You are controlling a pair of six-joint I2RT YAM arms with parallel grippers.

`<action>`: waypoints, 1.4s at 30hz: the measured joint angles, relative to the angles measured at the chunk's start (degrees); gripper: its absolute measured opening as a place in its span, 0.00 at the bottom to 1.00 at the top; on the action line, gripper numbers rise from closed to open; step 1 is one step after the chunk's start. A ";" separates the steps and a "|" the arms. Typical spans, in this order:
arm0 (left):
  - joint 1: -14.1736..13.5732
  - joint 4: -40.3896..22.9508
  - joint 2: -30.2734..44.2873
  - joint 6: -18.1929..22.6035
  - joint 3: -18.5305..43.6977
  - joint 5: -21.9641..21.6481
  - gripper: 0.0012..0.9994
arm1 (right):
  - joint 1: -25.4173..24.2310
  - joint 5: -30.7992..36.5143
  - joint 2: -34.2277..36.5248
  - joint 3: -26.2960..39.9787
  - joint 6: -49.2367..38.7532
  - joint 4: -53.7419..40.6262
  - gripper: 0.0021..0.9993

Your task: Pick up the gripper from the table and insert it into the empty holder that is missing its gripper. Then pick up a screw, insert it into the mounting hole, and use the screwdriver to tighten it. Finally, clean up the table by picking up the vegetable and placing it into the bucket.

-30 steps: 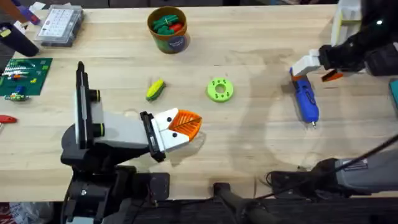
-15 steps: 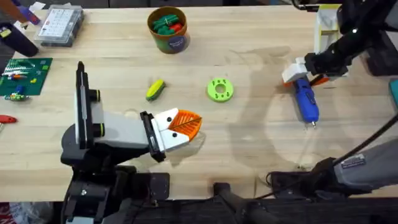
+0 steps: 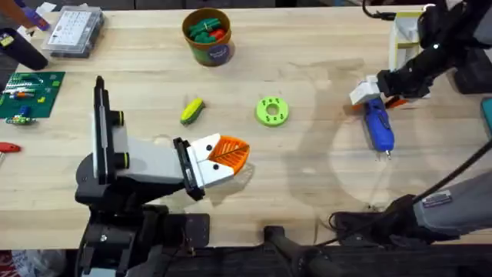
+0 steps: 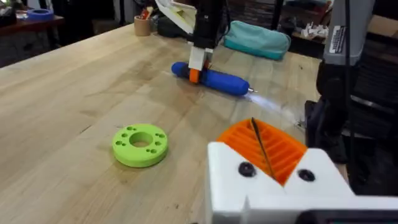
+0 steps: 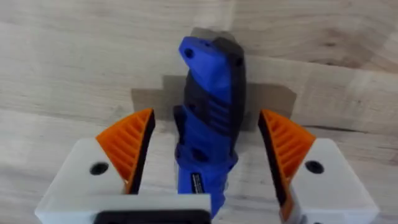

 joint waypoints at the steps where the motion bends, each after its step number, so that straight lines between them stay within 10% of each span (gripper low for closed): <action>1: 0.00 0.00 0.00 0.00 0.00 0.00 0.00 | -0.09 0.01 0.27 0.00 0.00 0.03 1.00; 12: 0.00 0.00 0.00 0.00 0.00 0.00 0.00 | -0.19 1.59 1.61 0.02 -0.43 0.55 0.91; 20: 0.00 0.00 0.00 0.02 0.00 0.00 0.00 | -0.42 1.42 2.11 0.00 -0.71 1.64 0.02; 35: 0.00 0.00 0.00 0.00 0.00 0.00 0.00 | -0.38 -1.69 2.01 2.99 -0.59 -2.21 0.02; 42: 0.00 0.00 0.00 0.00 0.00 0.00 0.00 | 1.81 -3.99 -9.31 11.42 0.34 -1.81 0.02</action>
